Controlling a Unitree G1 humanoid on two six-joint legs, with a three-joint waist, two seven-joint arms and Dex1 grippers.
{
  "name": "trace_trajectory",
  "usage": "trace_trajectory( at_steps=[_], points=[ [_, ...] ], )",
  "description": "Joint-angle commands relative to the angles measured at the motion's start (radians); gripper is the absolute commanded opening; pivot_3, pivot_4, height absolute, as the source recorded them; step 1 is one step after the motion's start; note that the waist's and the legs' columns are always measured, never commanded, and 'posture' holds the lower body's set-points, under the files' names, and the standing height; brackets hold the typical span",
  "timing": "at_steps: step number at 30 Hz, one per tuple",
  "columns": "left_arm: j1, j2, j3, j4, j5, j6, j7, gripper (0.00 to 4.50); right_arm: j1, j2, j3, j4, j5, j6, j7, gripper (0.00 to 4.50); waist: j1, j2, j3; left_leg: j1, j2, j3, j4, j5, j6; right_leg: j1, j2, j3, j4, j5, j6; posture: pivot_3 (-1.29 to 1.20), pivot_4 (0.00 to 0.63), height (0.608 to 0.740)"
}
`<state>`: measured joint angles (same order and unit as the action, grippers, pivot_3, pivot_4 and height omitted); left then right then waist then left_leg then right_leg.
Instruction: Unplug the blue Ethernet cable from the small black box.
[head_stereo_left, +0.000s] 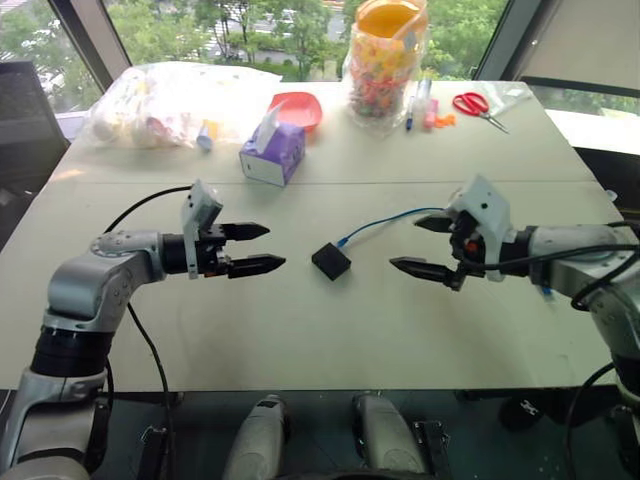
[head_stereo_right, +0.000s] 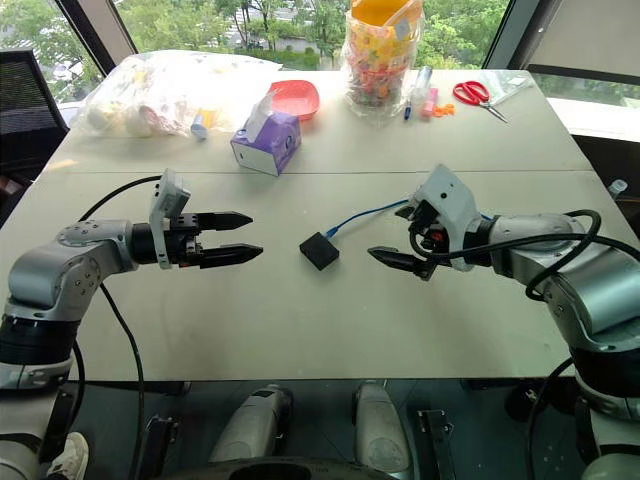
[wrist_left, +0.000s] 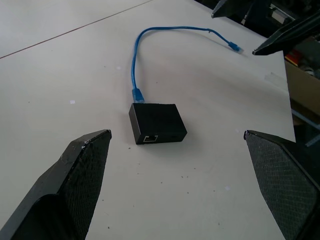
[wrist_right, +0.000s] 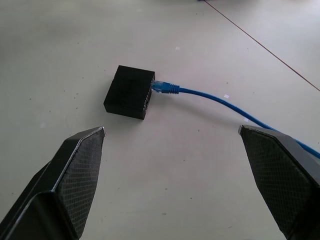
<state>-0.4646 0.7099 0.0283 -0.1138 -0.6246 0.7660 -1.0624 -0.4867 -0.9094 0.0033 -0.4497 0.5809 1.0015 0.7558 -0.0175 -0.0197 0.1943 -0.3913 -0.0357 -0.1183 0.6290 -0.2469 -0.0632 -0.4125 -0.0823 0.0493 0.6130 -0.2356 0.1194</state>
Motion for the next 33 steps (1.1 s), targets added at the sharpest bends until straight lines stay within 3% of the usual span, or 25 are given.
trace_trajectory(
  at_steps=[1, 8, 19, 33],
  points=[
    [-0.001, 0.014, 0.032, -0.028, -0.018, -0.001, 0.0, 4.44, -0.071, -0.001, 0.072, 0.076, -0.074, -0.091, 0.049, 4.5, 0.0, 0.0, 0.0, 0.0, 0.0, 0.0, 0.0, 0.0, 0.0, 0.0, 0.0, 0.0, 0.0, 0.0, 0.0, 0.0, 0.15, 0.74],
    [-0.018, 0.011, 0.03, -0.016, -0.002, -0.019, 0.002, 4.44, -0.276, 0.065, 0.307, 0.381, -0.299, -0.33, 0.191, 4.5, -0.005, 0.0, 0.0, 0.0, 0.0, 0.0, 0.0, 0.0, 0.0, -0.001, 0.0, 0.0, 0.001, 0.001, 0.002, 0.0, 0.15, 0.74],
    [0.012, 0.022, 0.038, -0.033, 0.021, -0.066, 0.014, 4.44, -0.525, 0.33, 0.496, 0.929, -0.585, -0.704, 0.306, 4.5, -0.007, 0.0, 0.0, -0.001, 0.0, 0.0, -0.001, 0.0, 0.0, -0.002, 0.0, 0.0, 0.001, 0.003, 0.004, 0.0, 0.15, 0.74],
    [0.049, 0.025, 0.053, -0.081, 0.024, -0.079, 0.056, 4.44, -0.627, 0.56, 0.508, 1.253, -0.745, -0.921, 0.341, 4.5, -0.044, 0.0, 0.0, 0.0, 0.0, 0.0, -0.001, 0.001, -0.002, -0.006, 0.001, 0.001, 0.01, 0.003, 0.004, 0.0, 0.15, 0.74]
  ],
)
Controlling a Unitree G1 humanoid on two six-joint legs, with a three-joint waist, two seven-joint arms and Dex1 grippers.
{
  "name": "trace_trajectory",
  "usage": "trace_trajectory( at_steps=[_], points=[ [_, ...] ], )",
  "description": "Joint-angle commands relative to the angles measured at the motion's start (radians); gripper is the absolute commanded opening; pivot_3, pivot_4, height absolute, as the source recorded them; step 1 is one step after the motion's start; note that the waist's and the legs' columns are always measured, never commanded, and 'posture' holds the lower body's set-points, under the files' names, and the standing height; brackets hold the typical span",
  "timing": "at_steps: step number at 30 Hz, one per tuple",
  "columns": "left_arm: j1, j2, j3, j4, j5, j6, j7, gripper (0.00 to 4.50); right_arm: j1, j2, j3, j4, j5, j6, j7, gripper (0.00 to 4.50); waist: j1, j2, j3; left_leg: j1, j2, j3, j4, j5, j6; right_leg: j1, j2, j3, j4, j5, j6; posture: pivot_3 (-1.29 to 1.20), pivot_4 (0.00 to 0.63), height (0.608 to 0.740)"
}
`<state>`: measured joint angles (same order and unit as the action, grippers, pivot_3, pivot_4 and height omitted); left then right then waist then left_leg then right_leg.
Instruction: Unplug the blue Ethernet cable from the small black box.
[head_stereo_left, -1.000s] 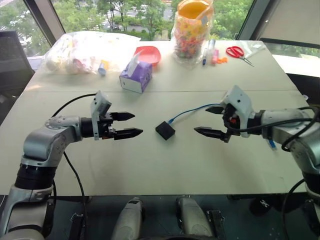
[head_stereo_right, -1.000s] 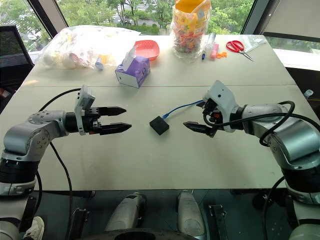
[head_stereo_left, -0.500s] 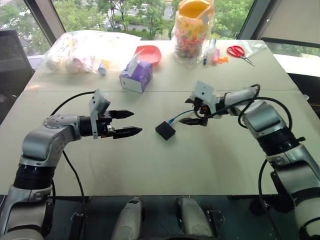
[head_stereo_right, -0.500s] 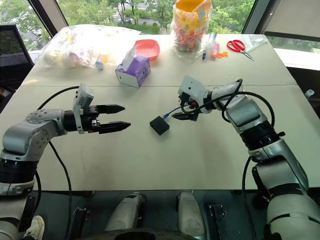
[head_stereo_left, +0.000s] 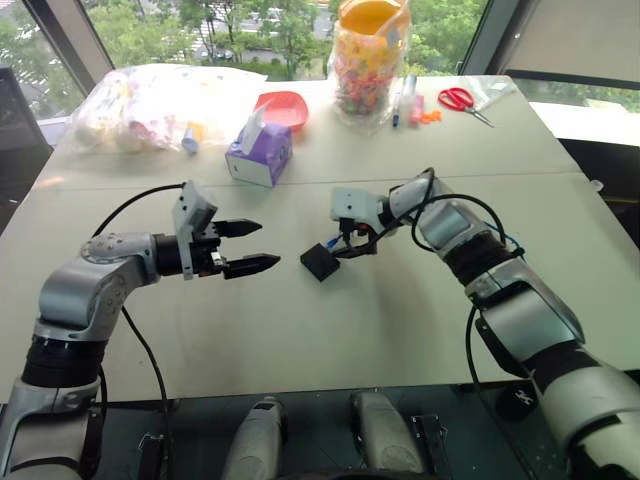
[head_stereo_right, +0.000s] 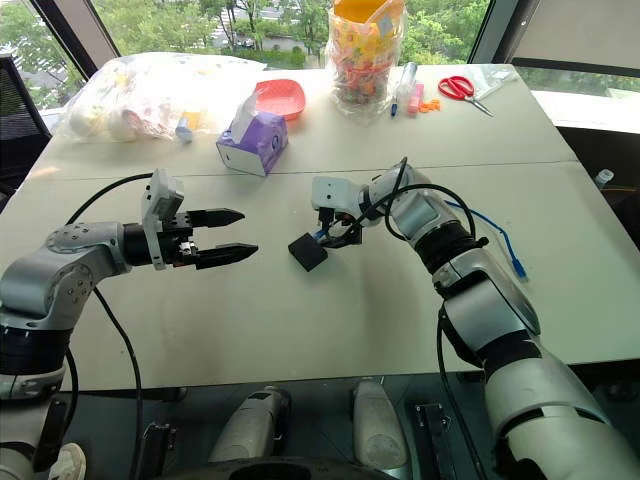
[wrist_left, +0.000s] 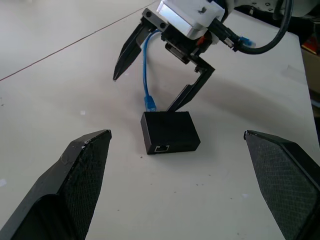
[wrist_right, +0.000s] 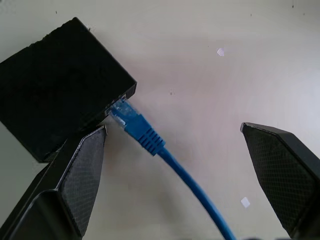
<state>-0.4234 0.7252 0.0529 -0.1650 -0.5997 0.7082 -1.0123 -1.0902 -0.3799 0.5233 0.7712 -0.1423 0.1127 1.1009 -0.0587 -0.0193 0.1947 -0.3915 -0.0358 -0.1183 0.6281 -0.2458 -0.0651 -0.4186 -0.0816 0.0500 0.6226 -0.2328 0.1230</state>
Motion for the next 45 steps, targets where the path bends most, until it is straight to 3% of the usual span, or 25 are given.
trace_trajectory(
  at_steps=[1, 3, 6, 13, 17, 23, 28, 32, 35, 45],
  points=[
    [0.008, 0.012, 0.029, -0.029, 0.001, -0.024, 0.008, 4.44, -0.029, 0.043, -0.013, 0.05, -0.029, -0.042, -0.01, 4.5, -0.008, 0.0, 0.0, 0.0, 0.0, 0.0, 0.0, 0.0, 0.0, 0.0, 0.0, 0.0, 0.001, 0.0, 0.0, 0.0, 0.15, 0.74],
    [0.006, 0.013, 0.032, -0.029, 0.0, -0.024, 0.012, 4.44, -0.035, 0.062, -0.019, 0.078, -0.042, -0.054, -0.015, 4.5, -0.012, 0.0, 0.0, 0.001, 0.0, 0.0, 0.001, 0.0, 0.0, 0.0, 0.0, 0.0, 0.003, 0.0, 0.0, 0.0, 0.15, 0.74],
    [0.005, 0.014, 0.033, -0.03, -0.004, -0.022, 0.015, 4.5, -0.03, 0.072, -0.026, 0.086, -0.055, -0.058, 0.002, 3.63, -0.013, 0.0, 0.0, 0.002, 0.0, 0.0, 0.001, 0.0, 0.0, -0.001, 0.0, 0.001, 0.006, 0.0, 0.0, 0.0, 0.15, 0.74],
    [-0.006, 0.011, 0.028, -0.025, -0.005, -0.019, 0.016, 4.5, 0.023, 0.054, -0.031, 0.015, -0.07, -0.017, 0.057, 0.02, -0.011, 0.0, 0.0, 0.002, 0.0, 0.0, 0.002, 0.001, -0.001, -0.001, 0.0, 0.001, 0.008, 0.0, -0.001, 0.0, 0.15, 0.74],
    [-0.025, 0.004, 0.014, -0.017, -0.004, -0.015, 0.014, 4.5, 0.087, 0.009, -0.077, -0.143, -0.057, 0.034, 0.023, 0.02, -0.006, 0.0, 0.0, 0.002, 0.0, 0.0, 0.002, 0.001, -0.002, -0.001, 0.0, 0.001, 0.008, 0.0, -0.001, 0.0, 0.15, 0.74],
    [-0.071, -0.009, 0.002, 0.028, -0.008, -0.004, 0.003, 4.5, 0.239, -0.083, -0.208, -0.535, -0.035, 0.079, -0.103, 0.02, 0.011, 0.0, 0.0, 0.0, -0.001, 0.0, 0.002, 0.001, -0.002, -0.003, 0.0, 0.001, 0.007, 0.0, -0.001, 0.0, 0.15, 0.74],
    [-0.129, -0.018, -0.031, 0.073, -0.025, 0.028, -0.053, 4.5, 0.363, -0.148, -0.322, -0.852, -0.074, -0.004, -0.272, 0.02, 0.014, 0.0, 0.0, -0.001, -0.001, 0.0, 0.002, 0.001, -0.002, -0.004, 0.0, 0.001, 0.007, 0.0, -0.001, 0.0, 0.15, 0.74],
    [-0.164, -0.031, -0.055, 0.092, -0.03, 0.048, -0.093, 4.5, 0.4, -0.174, -0.318, -0.95, -0.135, -0.086, -0.349, 0.02, 0.014, 0.0, 0.0, -0.001, -0.001, 0.001, 0.002, 0.001, -0.002, -0.004, 0.0, 0.002, 0.007, 0.0, -0.001, 0.0, 0.15, 0.74],
    [-0.246, -0.081, -0.022, 0.137, -0.11, 0.136, -0.081, 4.5, 0.419, -0.183, -0.303, -1.006, -0.186, -0.158, -0.398, 0.02, 0.017, -0.001, 0.0, -0.001, -0.001, 0.001, 0.003, 0.001, -0.001, -0.004, 0.0, 0.002, 0.007, 0.0, -0.001, 0.0, 0.15, 0.74],
    [-0.324, -0.116, 0.012, 0.202, -0.161, 0.214, -0.061, 4.5, 0.457, -0.198, -0.273, -1.051, -0.24, -0.213, -0.402, 0.02, 0.013, -0.001, 0.0, 0.0, -0.001, 0.001, 0.002, 0.001, -0.001, -0.003, 0.0, 0.002, 0.008, 0.0, -0.001, 0.0, 0.15, 0.74]
  ],
)
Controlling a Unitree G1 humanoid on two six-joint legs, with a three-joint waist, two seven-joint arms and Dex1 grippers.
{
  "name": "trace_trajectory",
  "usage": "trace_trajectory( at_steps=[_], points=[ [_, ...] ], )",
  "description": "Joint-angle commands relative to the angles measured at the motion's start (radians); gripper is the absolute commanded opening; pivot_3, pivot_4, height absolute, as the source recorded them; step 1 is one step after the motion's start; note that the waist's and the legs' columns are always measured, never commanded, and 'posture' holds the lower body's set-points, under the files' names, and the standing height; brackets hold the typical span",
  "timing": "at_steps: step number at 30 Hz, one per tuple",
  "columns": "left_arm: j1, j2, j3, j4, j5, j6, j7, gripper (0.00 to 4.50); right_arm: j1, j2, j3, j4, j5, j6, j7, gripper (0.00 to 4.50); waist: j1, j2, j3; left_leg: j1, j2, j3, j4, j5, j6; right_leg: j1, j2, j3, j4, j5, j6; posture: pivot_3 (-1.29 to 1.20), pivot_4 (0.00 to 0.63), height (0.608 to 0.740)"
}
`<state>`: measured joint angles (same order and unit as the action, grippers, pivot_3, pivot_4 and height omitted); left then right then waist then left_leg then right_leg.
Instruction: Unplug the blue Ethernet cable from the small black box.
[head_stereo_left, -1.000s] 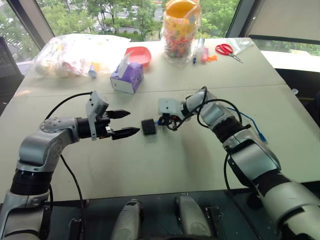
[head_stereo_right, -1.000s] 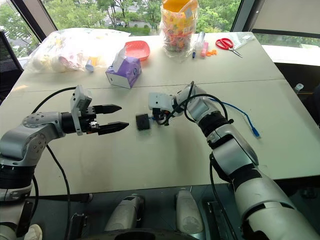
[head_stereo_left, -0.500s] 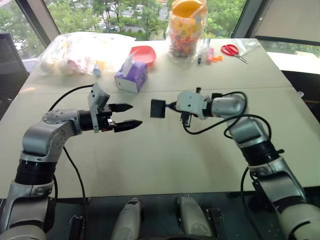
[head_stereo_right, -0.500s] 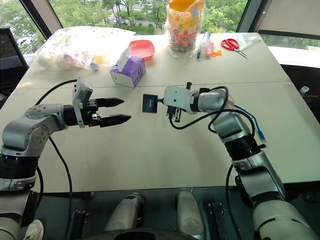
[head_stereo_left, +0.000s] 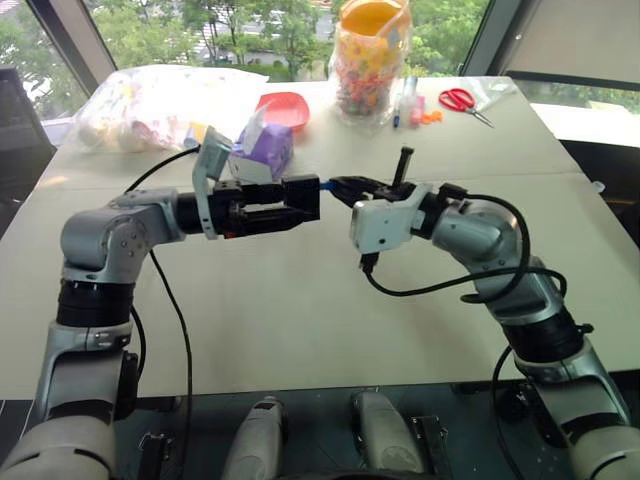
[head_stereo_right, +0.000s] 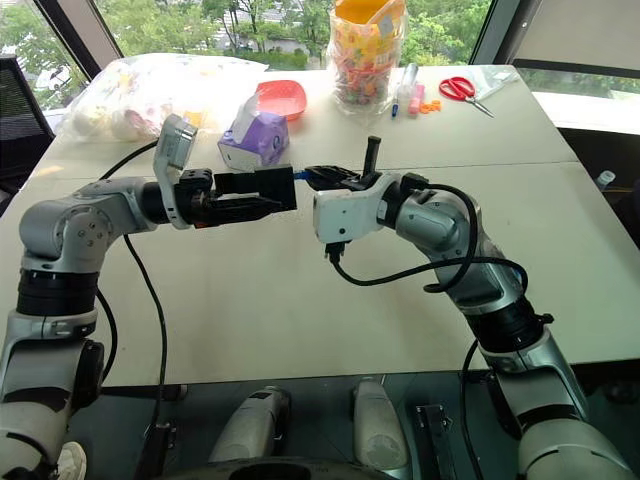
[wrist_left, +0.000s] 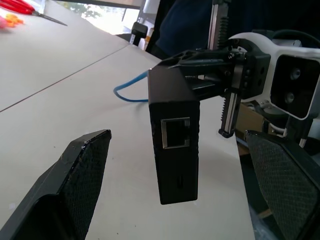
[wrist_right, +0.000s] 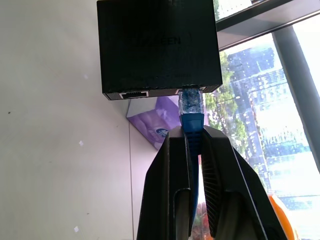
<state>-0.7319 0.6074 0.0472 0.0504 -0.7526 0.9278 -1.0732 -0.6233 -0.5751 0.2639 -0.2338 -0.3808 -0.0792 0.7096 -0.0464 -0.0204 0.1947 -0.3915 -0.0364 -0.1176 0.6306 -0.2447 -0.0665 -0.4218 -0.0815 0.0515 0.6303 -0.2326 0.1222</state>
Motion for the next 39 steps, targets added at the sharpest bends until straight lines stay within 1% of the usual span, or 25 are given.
trace_trajectory(
  at_steps=[1, 3, 6, 9, 10, 11, 13, 14, 18, 19, 20, 22, 24, 28, 29, 30, 32, 34, 39],
  points=[
    [-0.013, 0.0, 0.015, -0.015, -0.006, -0.007, 0.001, 4.5, -0.01, -0.003, -0.013, -0.048, -0.001, -0.02, -0.01, 0.02, 0.002, 0.0, 0.0, 0.0, 0.0, 0.0, 0.0, 0.0, 0.0, 0.0, 0.0, 0.0, 0.0, 0.0, 0.0, 0.0, 0.15, 0.74],
    [-0.008, -0.001, 0.011, -0.019, -0.003, -0.011, 0.0, 4.5, -0.012, -0.001, -0.013, -0.05, -0.002, -0.019, -0.009, 0.02, 0.003, 0.0, 0.0, 0.0, 0.0, 0.0, 0.0, 0.0, 0.0, 0.001, 0.0, 0.0, 0.0, 0.0, 0.0, 0.0, 0.15, 0.74],
    [0.003, -0.009, -0.003, -0.02, 0.017, -0.035, 0.006, 3.68, -0.018, 0.001, -0.014, -0.059, -0.001, -0.016, -0.003, 0.0, 0.003, 0.0, 0.0, 0.0, 0.0, 0.0, 0.0, 0.0, 0.0, 0.001, 0.0, 0.0, 0.0, 0.0, 0.0, 0.0, 0.15, 0.74],
    [0.008, -0.039, -0.014, 0.006, 0.04, -0.063, 0.019, 2.33, -0.015, 0.008, -0.011, -0.088, 0.005, 0.002, 0.008, 0.0, 0.004, 0.0, 0.0, 0.0, 0.0, 0.0, 0.0, 0.0, 0.0, 0.001, 0.0, 0.0, 0.0, 0.0, 0.0, 0.0, 0.15, 0.74],
    [0.01, -0.046, -0.02, 0.014, 0.05, -0.074, 0.019, 1.94, -0.012, 0.011, -0.009, -0.101, 0.006, 0.009, 0.011, 0.0, 0.004, 0.0, 0.0, 0.0, 0.0, 0.0, 0.0, 0.0, 0.0, 0.001, 0.0, 0.0, 0.0, 0.0, 0.0, 0.0, 0.15, 0.74],
    [0.011, -0.049, -0.024, 0.019, 0.058, -0.082, 0.016, 1.43, -0.009, 0.013, -0.008, -0.109, 0.006, 0.014, 0.013, 0.0, 0.004, 0.0, 0.0, 0.0, 0.0, 0.0, 0.0, 0.0, 0.0, 0.001, 0.0, 0.0, 0.0, 0.0, 0.0, 0.0, 0.15, 0.74],
    [0.013, -0.052, -0.029, 0.023, 0.065, -0.09, 0.011, 0.63, -0.004, 0.015, -0.007, -0.124, 0.008, 0.021, 0.017, 0.0, 0.004, 0.0, 0.0, 0.0, 0.0, 0.0, 0.001, 0.0, 0.0, 0.001, 0.0, 0.0, 0.0, 0.0, 0.0, 0.0, 0.15, 0.74],
    [0.01, -0.055, -0.031, 0.03, 0.069, -0.094, 0.009, 0.53, -0.003, 0.015, -0.006, -0.128, 0.009, 0.024, 0.019, 0.0, 0.003, 0.0, 0.0, 0.0, 0.0, 0.0, 0.0, 0.0, 0.0, 0.001, 0.0, 0.0, 0.0, 0.0, 0.0, 0.0, 0.15, 0.74],
    [-0.001, -0.053, -0.046, 0.051, 0.085, -0.107, -0.009, 0.54, 0.0, 0.015, -0.005, -0.137, 0.019, 0.039, 0.033, 0.0, 0.003, 0.0, 0.0, 0.0, 0.0, 0.0, 0.0, 0.0, 0.0, 0.001, 0.0, 0.0, 0.0, 0.0, 0.0, 0.0, 0.15, 0.74],
    [-0.004, -0.049, -0.053, 0.057, 0.089, -0.11, -0.021, 0.54, 0.006, 0.019, -0.012, -0.143, 0.047, 0.074, 0.055, 0.0, 0.003, 0.0, 0.0, 0.0, 0.0, 0.0, 0.0, 0.0, 0.0, 0.001, 0.0, 0.0, 0.0, 0.0, 0.0, 0.0, 0.15, 0.74],
    [-0.005, -0.038, -0.066, 0.058, 0.098, -0.116, -0.043, 0.54, 0.015, 0.023, -0.031, -0.158, 0.106, 0.155, 0.096, 0.0, 0.003, 0.0, 0.0, 0.0, 0.0, 0.0, 0.0, 0.0, 0.0, 0.001, 0.0, 0.0, 0.0, 0.0, 0.0, 0.0, 0.15, 0.74],
    [-0.007, -0.017, -0.083, 0.06, 0.108, -0.124, -0.083, 0.54, 0.025, 0.029, -0.079, -0.203, 0.249, 0.354, 0.184, 0.85, 0.003, 0.0, 0.0, 0.0, 0.0, 0.0, 0.0, 0.0, 0.0, 0.001, 0.0, 0.0, 0.0, 0.0, 0.0, 0.0, 0.15, 0.74],
    [-0.009, 0.005, -0.096, 0.06, 0.117, -0.133, -0.124, 0.54, 0.007, 0.042, -0.134, -0.236, 0.385, 0.54, 0.23, 1.6, 0.002, 0.0, 0.0, 0.0, 0.0, -0.001, 0.0, 0.0, 0.0, 0.001, 0.0, 0.0, 0.0, 0.0, 0.0, 0.0, 0.15, 0.74],
    [-0.02, 0.051, -0.113, 0.049, 0.109, -0.114, -0.207, 0.54, -0.065, 0.031, -0.226, -0.253, 0.609, 0.873, 0.275, 3.73, 0.003, 0.0, 0.0, 0.0, 0.0, -0.001, 0.001, 0.0, 0.0, 0.001, 0.0, 0.0, 0.0, 0.0, 0.0, 0.0, 0.15, 0.74],
    [-0.022, 0.065, -0.114, 0.041, 0.105, -0.109, -0.231, 0.54, -0.1, 0.038, -0.264, -0.243, 0.686, 0.992, 0.28, 4.19, 0.002, 0.0, 0.0, 0.0, 0.0, -0.001, 0.001, 0.0, 0.0, 0.001, 0.0, 0.0, 0.0, 0.0, 0.0, 0.0, 0.15, 0.74],
    [-0.024, 0.077, -0.11, 0.031, 0.095, -0.102, -0.254, 0.54, -0.135, 0.039, -0.304, -0.228, 0.774, 1.11, 0.298, 4.44, 0.002, 0.0, 0.0, 0.0, 0.0, -0.001, 0.001, 0.0, 0.0, 0.001, 0.0, 0.0, 0.0, 0.0, 0.0, 0.0, 0.15, 0.74],
    [-0.026, 0.091, -0.105, 0.017, 0.086, -0.099, -0.284, 0.54, -0.176, 0.033, -0.344, -0.198, 0.88, 1.253, 0.314, 4.44, 0.003, 0.0, 0.0, 0.0, 0.0, -0.001, 0.0, 0.0, 0.0, 0.001, 0.0, 0.0, 0.0, 0.0, 0.0, 0.0, 0.15, 0.74],
    [-0.026, 0.099, -0.103, 0.005, 0.081, -0.096, -0.303, 0.54, -0.196, 0.032, -0.356, -0.17, 0.945, 1.34, 0.308, 4.44, 0.004, 0.0, 0.0, 0.0, 0.0, -0.001, 0.0, 0.0, 0.0, 0.001, 0.0, 0.0, 0.0, 0.0, 0.0, 0.0, 0.15, 0.74],
    [-0.029, 0.103, -0.103, -0.014, 0.072, -0.08, -0.324, 0.54, -0.252, 0.067, -0.335, -0.097, 1.017, 1.435, 0.247, 4.44, 0.003, 0.0, 0.0, -0.001, 0.0, 0.0, 0.0, 0.0, 0.001, 0.001, 0.0, 0.0, -0.001, 0.0, 0.0, 0.0, 0.15, 0.74]
  ],
)
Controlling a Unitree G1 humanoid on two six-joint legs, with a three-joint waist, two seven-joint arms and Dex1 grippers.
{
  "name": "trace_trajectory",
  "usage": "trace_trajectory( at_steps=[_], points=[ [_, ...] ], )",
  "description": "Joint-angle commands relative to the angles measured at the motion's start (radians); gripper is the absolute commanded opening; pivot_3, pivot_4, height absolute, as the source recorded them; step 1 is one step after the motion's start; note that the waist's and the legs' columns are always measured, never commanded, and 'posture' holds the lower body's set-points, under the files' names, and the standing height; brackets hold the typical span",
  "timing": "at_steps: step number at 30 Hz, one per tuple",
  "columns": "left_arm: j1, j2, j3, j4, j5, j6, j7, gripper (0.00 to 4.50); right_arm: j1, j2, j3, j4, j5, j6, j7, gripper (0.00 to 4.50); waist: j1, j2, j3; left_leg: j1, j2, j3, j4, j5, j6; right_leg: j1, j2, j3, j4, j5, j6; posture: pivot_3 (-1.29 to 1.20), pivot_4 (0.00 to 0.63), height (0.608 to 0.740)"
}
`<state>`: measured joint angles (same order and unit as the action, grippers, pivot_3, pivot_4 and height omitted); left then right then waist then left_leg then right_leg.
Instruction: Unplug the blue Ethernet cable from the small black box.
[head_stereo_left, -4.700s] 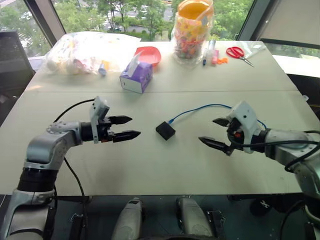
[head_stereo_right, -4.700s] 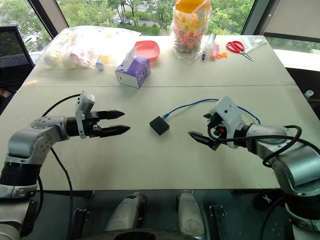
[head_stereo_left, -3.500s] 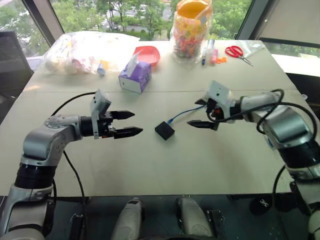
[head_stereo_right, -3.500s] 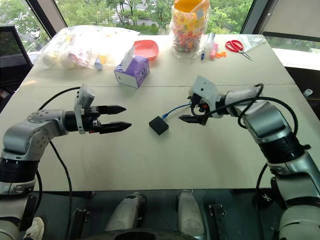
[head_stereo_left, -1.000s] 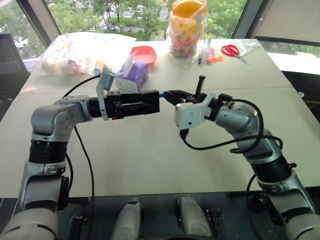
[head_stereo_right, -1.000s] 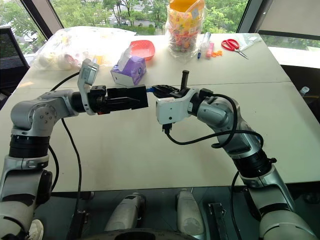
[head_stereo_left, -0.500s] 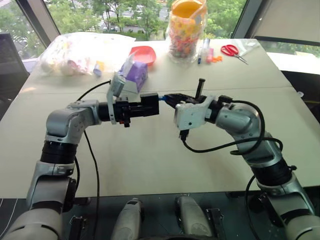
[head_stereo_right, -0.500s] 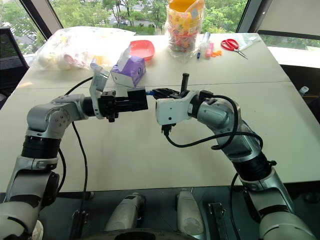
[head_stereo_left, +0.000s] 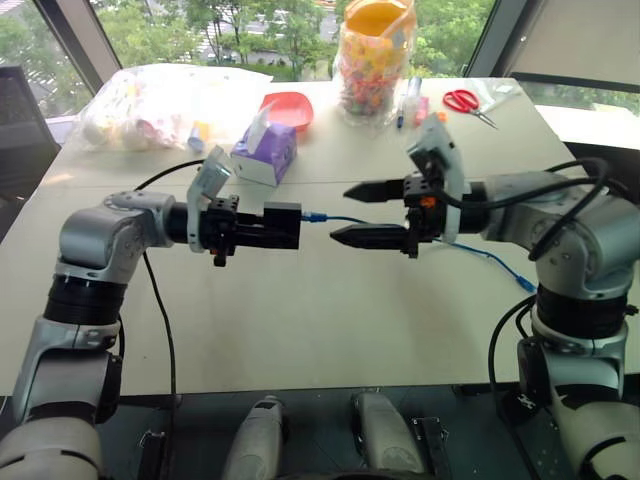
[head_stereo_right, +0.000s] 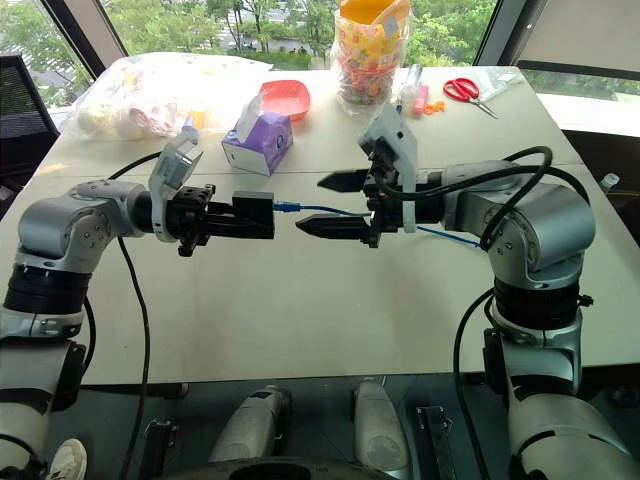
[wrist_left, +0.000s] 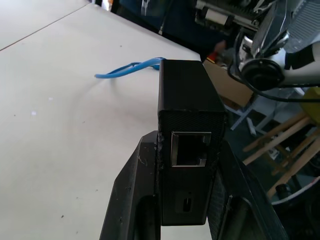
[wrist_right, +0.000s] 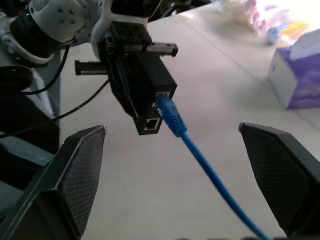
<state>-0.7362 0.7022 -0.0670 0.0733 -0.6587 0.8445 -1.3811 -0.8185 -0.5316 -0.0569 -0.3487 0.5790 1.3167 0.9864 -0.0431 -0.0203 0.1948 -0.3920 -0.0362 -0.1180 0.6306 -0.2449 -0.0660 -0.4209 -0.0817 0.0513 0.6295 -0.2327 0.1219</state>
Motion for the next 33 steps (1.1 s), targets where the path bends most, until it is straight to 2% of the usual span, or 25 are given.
trace_trajectory(
  at_steps=[1, 7, 10, 12, 30, 33],
  points=[
    [-0.025, 0.007, 0.01, -0.039, -0.021, 0.004, -0.016, 0.54, -0.065, 0.029, -0.013, 0.025, 0.067, 0.044, -0.038, 4.44, -0.001, 0.0, 0.0, 0.0, 0.0, 0.0, 0.0, 0.0, 0.0, 0.0, 0.0, 0.0, 0.0, 0.0, 0.0, 0.0, 0.15, 0.74],
    [-0.028, -0.005, 0.007, -0.046, -0.019, -0.002, -0.012, 0.54, -0.099, 0.056, 0.034, 0.064, 0.09, 0.037, -0.096, 4.44, -0.001, 0.0, 0.0, 0.0, 0.0, 0.0, 0.0, 0.0, 0.0, -0.001, 0.0, 0.0, 0.0, 0.0, 0.0, 0.0, 0.15, 0.74],
    [-0.03, -0.011, 0.004, -0.052, -0.016, -0.003, -0.01, 0.54, -0.102, 0.042, 0.063, 0.067, 0.1, 0.028, -0.1, 3.62, -0.001, 0.0, 0.0, 0.0, 0.0, 0.0, 0.0, 0.0, 0.0, -0.001, 0.0, 0.0, 0.0, 0.0, 0.0, 0.0, 0.15, 0.74],
    [-0.032, -0.015, 0.004, -0.054, -0.017, -0.001, -0.007, 0.54, -0.101, 0.034, 0.075, 0.065, 0.109, 0.029, -0.1, 2.66, -0.001, 0.0, 0.0, -0.001, 0.0, 0.0, 0.0, 0.0, 0.0, -0.001, 0.0, 0.0, 0.0, 0.0, 0.0, 0.0, 0.15, 0.74],
    [-0.012, -0.015, -0.025, -0.068, 0.014, -0.039, -0.022, 0.54, -0.126, 0.001, 0.084, 0.078, 0.199, 0.048, -0.121, 2.66, -0.001, 0.0, 0.0, -0.001, 0.0, 0.0, 0.0, 0.0, 0.0, -0.001, 0.0, 0.0, 0.0, 0.0, 0.0, 0.0, 0.15, 0.74],
    [-0.011, -0.015, -0.026, -0.069, 0.014, -0.043, -0.022, 0.54, -0.127, -0.004, 0.088, 0.078, 0.207, 0.045, -0.123, 1.86, -0.001, 0.0, 0.0, -0.001, 0.0, 0.0, 0.0, 0.0, 0.0, -0.002, 0.0, 0.0, 0.0, 0.0, 0.0, 0.0, 0.15, 0.74]
  ],
)
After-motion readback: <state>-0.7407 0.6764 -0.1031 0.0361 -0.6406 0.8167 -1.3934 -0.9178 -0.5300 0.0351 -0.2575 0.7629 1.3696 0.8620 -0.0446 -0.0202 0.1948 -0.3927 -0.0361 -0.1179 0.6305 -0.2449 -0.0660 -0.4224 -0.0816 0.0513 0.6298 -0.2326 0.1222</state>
